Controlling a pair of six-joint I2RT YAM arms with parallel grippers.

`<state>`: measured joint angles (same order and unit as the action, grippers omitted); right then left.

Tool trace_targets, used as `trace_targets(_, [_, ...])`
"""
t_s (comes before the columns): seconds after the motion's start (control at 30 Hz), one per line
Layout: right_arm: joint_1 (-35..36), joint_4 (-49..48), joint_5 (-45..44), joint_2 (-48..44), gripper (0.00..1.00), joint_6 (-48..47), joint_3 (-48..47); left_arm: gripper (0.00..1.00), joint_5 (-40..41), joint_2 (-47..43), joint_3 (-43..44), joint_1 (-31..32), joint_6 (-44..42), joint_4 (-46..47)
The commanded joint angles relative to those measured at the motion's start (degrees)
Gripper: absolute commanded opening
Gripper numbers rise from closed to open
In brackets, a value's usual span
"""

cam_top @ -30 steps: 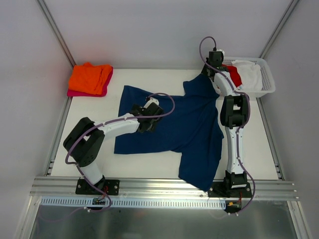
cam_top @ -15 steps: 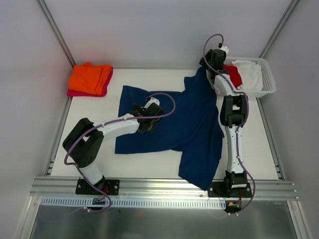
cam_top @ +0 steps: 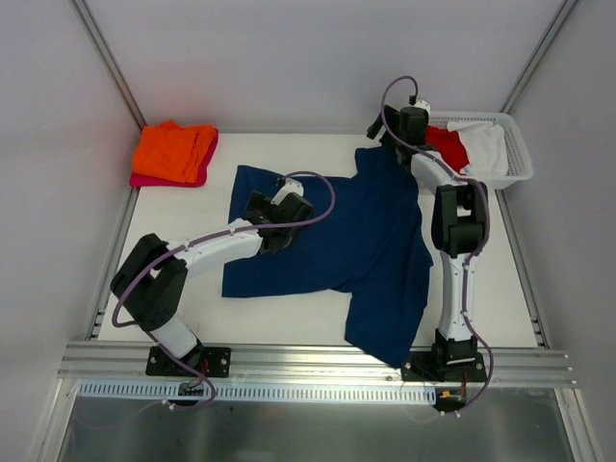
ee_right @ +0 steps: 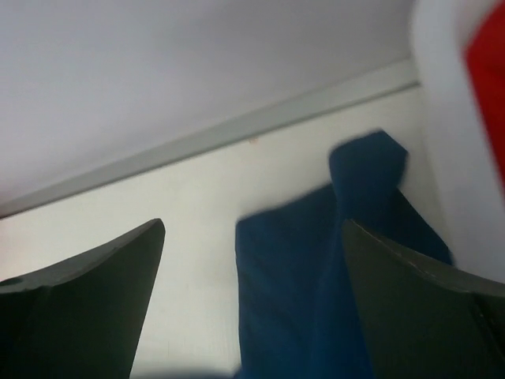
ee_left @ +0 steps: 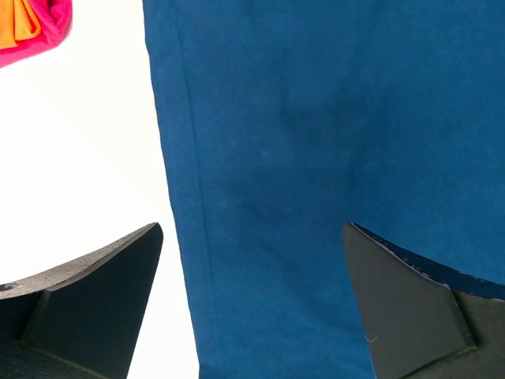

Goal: Fold and stack the t-shirts
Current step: Flatten out the tshirt

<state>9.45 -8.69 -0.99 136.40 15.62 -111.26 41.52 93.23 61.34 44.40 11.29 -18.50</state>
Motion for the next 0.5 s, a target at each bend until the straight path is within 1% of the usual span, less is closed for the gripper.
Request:
trace_targets(0.0, [-2.3,4.6,-4.2,-15.8,1.0,-3.9,8.1,0.99,-0.4,-3.8,1.6,-3.6,-2.0,2.9])
trace_targets(0.03, [-2.0,8.0,-4.6,-21.8,1.0,-4.8,10.2,0.99,-2.3,-5.4,0.5,-6.8,-1.5,3.9])
trace_targets(0.07, [-1.5,10.5,-5.8,-24.9,1.0,-6.9,11.8,0.99,-6.6,-6.2,-0.1,-8.4,-1.4,5.1])
trace_targets(0.1, [-0.8,12.9,-6.8,-27.9,0.99,-7.5,15.6,0.99,-8.5,-6.8,-0.6,-9.9,-1.3,7.4])
trace_targets(0.13, [-0.4,16.6,-9.2,-33.9,1.0,-7.7,17.9,0.99,-10.0,-7.6,-1.6,-12.2,-2.0,8.7])
trace_targets(0.17, [0.0,17.9,-10.0,-36.7,1.0,-7.7,20.4,0.99,-12.0,-7.8,-2.1,-13.1,-2.7,10.3])
trace_targets(0.2, [0.6,19.0,-10.7,-39.6,1.0,-6.9,23.2,0.99,-12.9,-8.0,-2.5,-13.9,-3.5,11.7])
trace_targets(0.23, [0.7,19.8,-11.1,-42.3,1.0,-6.3,29.6,0.99,-13.6,-7.8,-3.8,-14.5,-4.6,15.4])
trace_targets(0.27, [0.8,20.0,-11.4,-47.7,0.99,-5.7,33.0,0.99,-14.3,-7.5,-4.2,-15.9,-5.9,17.1])
trace_targets(0.3, [1.0,20.2,-11.4,-50.3,1.0,-4.3,36.2,0.99,-16.5,-7.1,-4.2,-16.8,-5.9,17.8])
trace_targets(0.33, [0.9,20.5,-11.2,-52.8,1.0,-3.8,42.0,0.99,-17.9,-5.7,-3.6,-17.5,-5.7,18.2])
trace_targets(0.37, [1.1,20.8,-10.0,-57.1,0.99,-3.5,44.6,0.99,-19.1,-5.0,-3.2,-18.4,-5.5,18.2])
trace_targets(0.43, [1.5,22.6,-9.5,-60.7,1.0,-3.7,50.2,0.99,-20.9,-2.5,-1.5,-18.5,-5.8,18.2])
trace_targets(0.47, [2.1,22.8,-9.9,-63.9,0.99,-4.1,51.9,0.99,-21.6,-1.9,-1.0,-18.6,-6.0,18.2])
